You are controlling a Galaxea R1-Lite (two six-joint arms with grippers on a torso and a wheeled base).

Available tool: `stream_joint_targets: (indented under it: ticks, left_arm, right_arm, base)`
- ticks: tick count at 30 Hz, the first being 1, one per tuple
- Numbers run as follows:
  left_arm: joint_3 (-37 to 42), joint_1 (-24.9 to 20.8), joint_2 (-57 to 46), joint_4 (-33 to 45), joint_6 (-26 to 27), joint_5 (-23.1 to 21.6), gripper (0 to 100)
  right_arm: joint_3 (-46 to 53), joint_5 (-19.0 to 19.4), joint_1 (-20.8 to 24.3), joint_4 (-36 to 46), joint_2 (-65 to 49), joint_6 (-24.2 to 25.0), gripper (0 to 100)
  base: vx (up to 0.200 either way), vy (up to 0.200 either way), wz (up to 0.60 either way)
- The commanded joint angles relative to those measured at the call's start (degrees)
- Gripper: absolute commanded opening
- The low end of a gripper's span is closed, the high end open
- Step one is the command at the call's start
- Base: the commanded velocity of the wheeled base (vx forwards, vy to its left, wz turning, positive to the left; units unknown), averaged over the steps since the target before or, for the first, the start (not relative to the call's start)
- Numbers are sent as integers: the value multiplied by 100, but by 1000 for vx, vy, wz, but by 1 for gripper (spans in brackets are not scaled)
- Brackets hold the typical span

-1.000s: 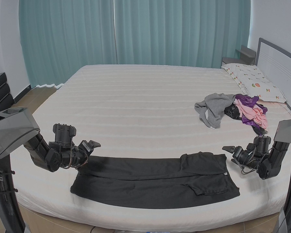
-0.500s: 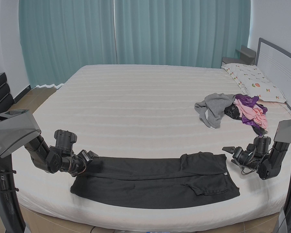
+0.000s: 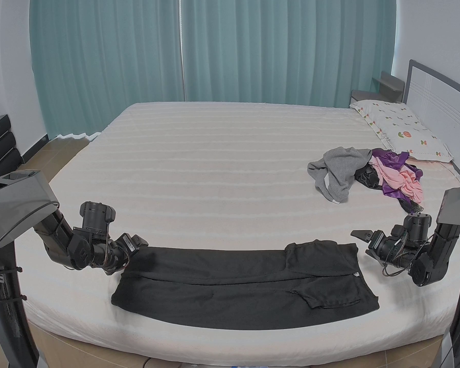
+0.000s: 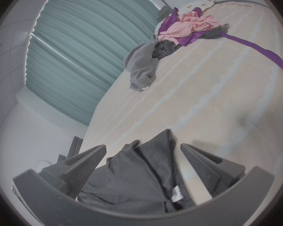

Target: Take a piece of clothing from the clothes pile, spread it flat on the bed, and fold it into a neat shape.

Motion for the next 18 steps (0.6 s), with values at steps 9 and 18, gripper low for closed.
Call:
stream_joint_targets:
  ticks: [9, 18]
  left_arm:
    - [-96, 98, -201, -34, -104, -110, 100]
    - [-104, 107, -333, 28, -271, -479, 100]
  right_arm:
    - [340, 186, 689, 5, -84, -480, 100]
    - [15, 186, 618, 23, 321, -832, 100]
  base:
    - [0, 0, 0]
    - [0, 0, 0]
